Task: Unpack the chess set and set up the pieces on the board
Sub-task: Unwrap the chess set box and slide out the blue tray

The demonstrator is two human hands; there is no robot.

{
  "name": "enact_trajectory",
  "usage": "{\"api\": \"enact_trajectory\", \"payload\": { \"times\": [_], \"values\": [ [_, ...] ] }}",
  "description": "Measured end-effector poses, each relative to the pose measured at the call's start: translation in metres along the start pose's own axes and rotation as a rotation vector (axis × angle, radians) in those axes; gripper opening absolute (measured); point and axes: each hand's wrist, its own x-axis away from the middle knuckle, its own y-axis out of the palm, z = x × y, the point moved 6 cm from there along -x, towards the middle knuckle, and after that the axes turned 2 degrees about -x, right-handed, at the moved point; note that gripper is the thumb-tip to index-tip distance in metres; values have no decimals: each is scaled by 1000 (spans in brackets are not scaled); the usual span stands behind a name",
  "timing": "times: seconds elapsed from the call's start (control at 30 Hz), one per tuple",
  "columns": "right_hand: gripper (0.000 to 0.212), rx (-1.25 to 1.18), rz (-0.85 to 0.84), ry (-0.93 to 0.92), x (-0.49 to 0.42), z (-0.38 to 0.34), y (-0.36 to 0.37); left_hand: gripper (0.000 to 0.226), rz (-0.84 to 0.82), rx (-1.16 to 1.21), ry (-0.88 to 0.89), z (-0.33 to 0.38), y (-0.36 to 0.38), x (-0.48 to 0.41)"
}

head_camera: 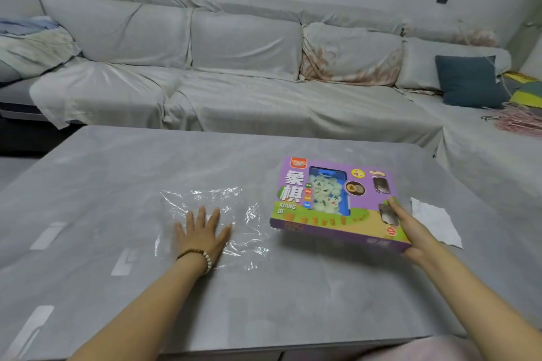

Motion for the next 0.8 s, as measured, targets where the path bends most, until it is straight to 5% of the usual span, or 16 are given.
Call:
{"api": "enact_trajectory", "payload": {
  "times": [0.13, 0.27, 0.4, 0.53, 0.7, 0.8],
  "values": [
    [31, 11, -51, 58, -9, 32, 30, 65, 287, 14, -53, -17, -40, -9],
    [31, 54, -50, 117, -13, 59, 51, 102, 154, 12, -374, -66, -49, -6],
    [32, 76, -88, 153, -8, 76, 70, 83, 110, 102, -434, -81, -42, 2],
    [34, 126, -120, 168, -2, 86, 84, 36, 205, 773, -339, -91, -52, -6],
    [42, 149, -166, 167, 0, 98, 110, 25, 235, 1544, -283, -87, -116, -10],
    [39, 148, -216, 187, 8, 103, 134, 24, 311, 1758, -165, -77, -156, -9]
  ]
}}
